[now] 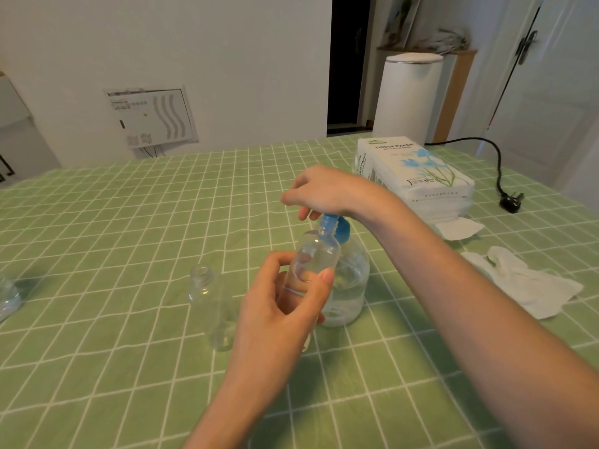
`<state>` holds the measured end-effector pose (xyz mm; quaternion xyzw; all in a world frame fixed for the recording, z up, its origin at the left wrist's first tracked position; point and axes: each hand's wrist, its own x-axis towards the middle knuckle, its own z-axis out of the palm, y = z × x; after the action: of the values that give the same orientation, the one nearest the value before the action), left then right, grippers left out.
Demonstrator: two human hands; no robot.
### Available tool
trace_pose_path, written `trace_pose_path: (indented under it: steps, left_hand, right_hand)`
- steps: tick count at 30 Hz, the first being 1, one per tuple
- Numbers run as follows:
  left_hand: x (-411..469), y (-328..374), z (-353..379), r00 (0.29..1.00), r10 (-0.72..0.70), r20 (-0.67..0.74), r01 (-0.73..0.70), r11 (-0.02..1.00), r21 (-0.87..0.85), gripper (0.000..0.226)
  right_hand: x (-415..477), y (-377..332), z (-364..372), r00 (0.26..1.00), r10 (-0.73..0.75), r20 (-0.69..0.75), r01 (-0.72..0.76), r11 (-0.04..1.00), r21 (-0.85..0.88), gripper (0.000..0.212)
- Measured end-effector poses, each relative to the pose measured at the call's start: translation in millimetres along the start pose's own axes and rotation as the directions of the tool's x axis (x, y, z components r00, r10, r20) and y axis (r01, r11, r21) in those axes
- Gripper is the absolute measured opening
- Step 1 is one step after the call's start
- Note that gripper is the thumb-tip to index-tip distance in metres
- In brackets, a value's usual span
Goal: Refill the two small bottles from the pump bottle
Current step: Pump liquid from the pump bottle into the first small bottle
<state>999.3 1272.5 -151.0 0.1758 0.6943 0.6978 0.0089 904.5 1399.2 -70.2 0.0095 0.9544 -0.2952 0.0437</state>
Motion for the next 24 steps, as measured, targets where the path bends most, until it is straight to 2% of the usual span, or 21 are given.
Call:
trace_pose_path:
  steps: [4, 17, 24]
  left_hand:
    - [0.5, 0.7, -0.2, 1.0, 0.013, 0.002, -0.013, 1.0, -0.004, 0.026]
    - [0.2, -1.6, 0.3, 1.0, -0.007, -0.002, 0.007, 1.0, -0.006, 0.033]
    - [1.5, -1.6, -0.6, 1.0, 0.003, 0.003, -0.003, 1.0, 0.013, 0.026]
  right_hand:
    - [-0.2, -3.7, -3.9, 0.999, -0.03, -0.014, 0.03, 0.999, -0.027, 0.042]
    - [0.5, 0.5, 3.1, 0.998, 0.043, 0.05, -0.042, 0.999, -0.012, 0.038]
    - [-1.3, -2.5, -2.5, 0.999, 0.001, -0.034, -0.003, 0.999, -0.05, 0.037]
